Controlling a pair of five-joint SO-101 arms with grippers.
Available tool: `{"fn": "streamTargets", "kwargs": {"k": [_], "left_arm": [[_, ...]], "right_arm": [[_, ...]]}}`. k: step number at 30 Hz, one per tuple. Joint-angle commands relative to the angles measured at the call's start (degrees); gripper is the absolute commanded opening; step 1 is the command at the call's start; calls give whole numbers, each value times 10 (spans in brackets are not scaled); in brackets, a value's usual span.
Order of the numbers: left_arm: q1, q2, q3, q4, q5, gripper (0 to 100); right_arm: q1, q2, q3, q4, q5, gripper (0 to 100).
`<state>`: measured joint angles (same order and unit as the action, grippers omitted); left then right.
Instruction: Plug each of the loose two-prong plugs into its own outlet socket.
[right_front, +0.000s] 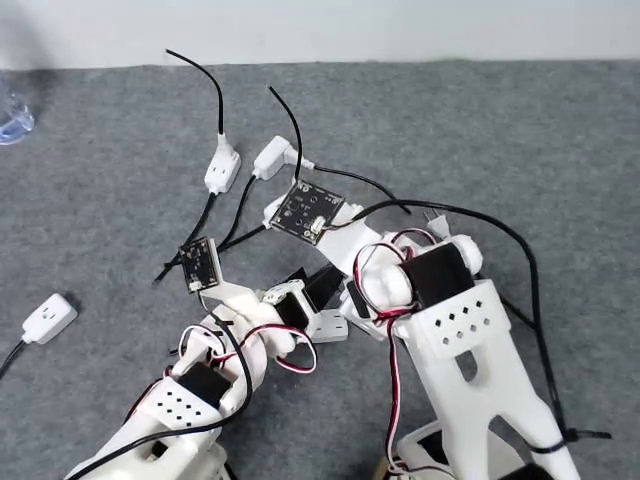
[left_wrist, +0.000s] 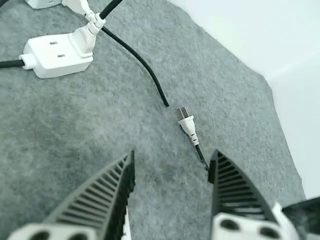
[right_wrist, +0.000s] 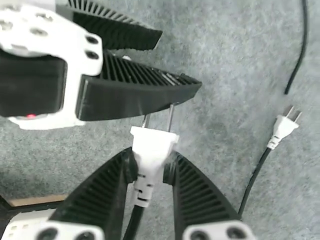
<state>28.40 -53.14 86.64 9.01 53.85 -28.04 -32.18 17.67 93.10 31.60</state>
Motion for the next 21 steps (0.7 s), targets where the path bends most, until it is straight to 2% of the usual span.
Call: {"fn": "streamTargets", "kwargs": {"k": [1, 15, 21], "left_arm": [[3, -10, -3, -2, -5, 232], [4, -10, -3, -2, -5, 232], [33, -10, 4, -1, -19, 232]], "right_arm": [[-8, -21, -50, -6, -8, 8], [-8, -21, -47, -9, -9, 8], [-9, -20, -47, -22, -7, 8]]}}
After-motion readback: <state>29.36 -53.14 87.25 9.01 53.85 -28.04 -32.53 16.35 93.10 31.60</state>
